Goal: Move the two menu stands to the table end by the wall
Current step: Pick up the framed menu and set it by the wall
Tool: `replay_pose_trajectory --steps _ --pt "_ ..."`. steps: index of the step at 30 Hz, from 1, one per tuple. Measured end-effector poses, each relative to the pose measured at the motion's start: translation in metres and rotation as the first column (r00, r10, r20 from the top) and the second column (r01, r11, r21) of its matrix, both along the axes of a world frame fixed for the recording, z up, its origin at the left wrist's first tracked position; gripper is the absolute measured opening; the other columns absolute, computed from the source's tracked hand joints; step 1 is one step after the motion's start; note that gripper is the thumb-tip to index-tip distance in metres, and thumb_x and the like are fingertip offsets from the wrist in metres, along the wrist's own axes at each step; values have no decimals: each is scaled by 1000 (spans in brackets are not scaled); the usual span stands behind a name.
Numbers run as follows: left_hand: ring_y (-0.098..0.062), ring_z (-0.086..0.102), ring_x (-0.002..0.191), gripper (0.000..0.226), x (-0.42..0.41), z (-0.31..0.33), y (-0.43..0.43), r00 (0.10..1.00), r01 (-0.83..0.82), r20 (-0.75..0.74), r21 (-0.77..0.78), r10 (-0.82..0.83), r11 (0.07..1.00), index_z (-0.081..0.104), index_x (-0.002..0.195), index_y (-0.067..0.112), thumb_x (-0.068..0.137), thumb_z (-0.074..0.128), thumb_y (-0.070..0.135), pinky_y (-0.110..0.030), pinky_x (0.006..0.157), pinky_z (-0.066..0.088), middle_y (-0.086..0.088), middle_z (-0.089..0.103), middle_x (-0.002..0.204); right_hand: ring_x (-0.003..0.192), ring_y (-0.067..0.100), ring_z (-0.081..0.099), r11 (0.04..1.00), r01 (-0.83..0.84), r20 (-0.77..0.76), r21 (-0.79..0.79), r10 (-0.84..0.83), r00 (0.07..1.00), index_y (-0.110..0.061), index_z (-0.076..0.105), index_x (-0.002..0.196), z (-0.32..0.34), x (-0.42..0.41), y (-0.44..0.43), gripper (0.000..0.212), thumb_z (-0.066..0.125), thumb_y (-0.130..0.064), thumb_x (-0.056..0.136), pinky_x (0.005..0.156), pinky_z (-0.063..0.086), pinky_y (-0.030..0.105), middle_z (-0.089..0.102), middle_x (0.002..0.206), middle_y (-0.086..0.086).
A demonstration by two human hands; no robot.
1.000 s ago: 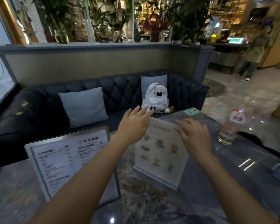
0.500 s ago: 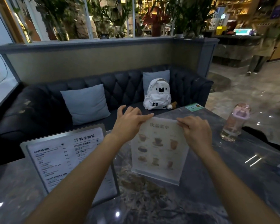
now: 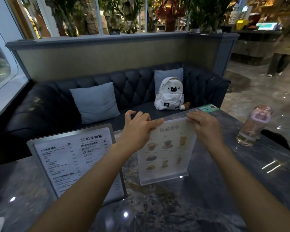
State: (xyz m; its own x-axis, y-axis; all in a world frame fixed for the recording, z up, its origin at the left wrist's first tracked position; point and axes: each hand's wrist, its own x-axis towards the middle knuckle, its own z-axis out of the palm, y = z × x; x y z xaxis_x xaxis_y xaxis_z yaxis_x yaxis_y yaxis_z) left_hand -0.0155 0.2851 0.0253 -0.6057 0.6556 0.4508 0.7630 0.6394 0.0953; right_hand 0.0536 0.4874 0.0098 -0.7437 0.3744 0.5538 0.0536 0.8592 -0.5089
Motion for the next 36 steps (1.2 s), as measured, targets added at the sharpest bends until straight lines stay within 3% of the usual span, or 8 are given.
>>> replay_pose_trajectory --steps 8,24,28,33,36 --pt "-21 45 84 35 9 -2 3 999 -53 9 34 53 998 53 122 34 94 43 15 -41 97 8 1 40 79 117 25 53 996 -66 28 -59 68 997 -3 65 103 4 -12 4 22 60 -5 82 103 36 34 64 117 17" --pt "-21 47 86 35 14 -2 2 997 -76 20 58 75 995 54 122 34 93 45 16 -40 101 7 1 40 79 109 26 58 998 -58 -10 26 58 998 -7 67 101 0 -9 7 21 62 -9 82 96 40 35 69 109 12" --pt "-18 48 92 38 14 -4 -3 998 -56 26 57 55 997 46 128 34 90 49 27 -39 102 2 4 47 85 113 28 56 992 -69 51 108 64 997 -9 65 106 3 -8 8 23 60 -13 84 97 42 46 67 114 11" --pt "-16 48 103 42 13 -2 -19 998 -54 49 158 47 986 44 129 31 88 50 40 -40 104 14 1 59 102 109 24 55 973 -71 16 218 69 997 -15 63 107 12 -7 -3 27 61 -13 80 88 25 34 67 114 7" --pt "-16 49 107 43 10 3 -35 997 -77 -1 231 80 970 47 127 29 87 51 44 -35 98 17 1 60 107 103 29 57 971 -121 -50 206 133 990 -11 63 104 27 -10 -23 24 63 -14 80 84 28 35 68 109 10"
